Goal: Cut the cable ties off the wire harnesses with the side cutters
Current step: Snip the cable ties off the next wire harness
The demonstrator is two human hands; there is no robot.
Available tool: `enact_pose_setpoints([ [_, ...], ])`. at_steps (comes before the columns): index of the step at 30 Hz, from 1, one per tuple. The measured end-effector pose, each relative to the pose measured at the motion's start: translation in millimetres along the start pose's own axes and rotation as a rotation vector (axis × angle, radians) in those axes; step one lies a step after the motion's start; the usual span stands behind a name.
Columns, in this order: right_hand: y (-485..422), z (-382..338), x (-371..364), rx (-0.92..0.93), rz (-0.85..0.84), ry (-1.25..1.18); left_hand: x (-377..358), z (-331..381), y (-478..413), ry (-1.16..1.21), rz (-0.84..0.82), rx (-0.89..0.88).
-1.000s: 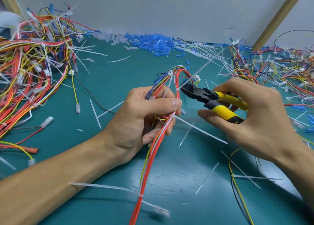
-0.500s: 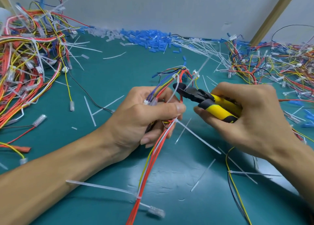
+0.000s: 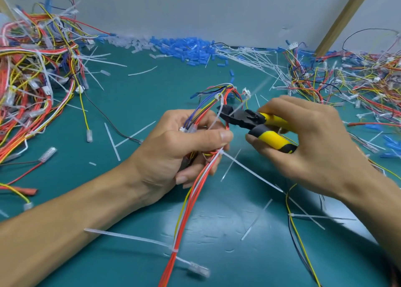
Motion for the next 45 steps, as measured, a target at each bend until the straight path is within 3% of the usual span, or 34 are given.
enact_pose_setpoints([
  [21, 1.0, -1.9, 0.3, -0.036, -0.018, 0.042, -0.3, -0.5, -0.3, 0.010, -0.017, -0.003],
  [26, 4.0, 1.1, -2.9, -0.092, -0.037, -0.098, -2.9, -0.4, -0.7, -0.014, -0.037, -0.008],
  [30, 1.7, -3.6, -7.5, -0.086, -0.022, 0.002, -0.1, -1.7, -1.1, -0.005, -0.022, 0.000],
  [34, 2.1, 6.0, -2.8, -0.127, 0.018, -0.053, 0.9, 0.3, -1.1, 0.038, -0.023, -0.009],
  [37, 4.9, 13.0, -3.3, -0.191, 0.050, -0.294, 1.3, 0.9, -0.8, 0.047, -0.022, -0.013],
  [41, 2.1, 5.4, 4.7, -0.147, 0.084, -0.213, 1.4, 1.7, 0.0, 0.059, -0.011, -0.005],
  [45, 3.5, 10.4, 0.1, -0.153, 0.057, -0.327, 1.5, 1.8, -0.6, 0.097, -0.017, -0.007],
])
Point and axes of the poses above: each hand's wrist, its own y-axis away from the middle knuckle, its own x-axis out of the back of the hand, z = x × y, the point moved 8 cm from there along -y, towards the middle knuckle
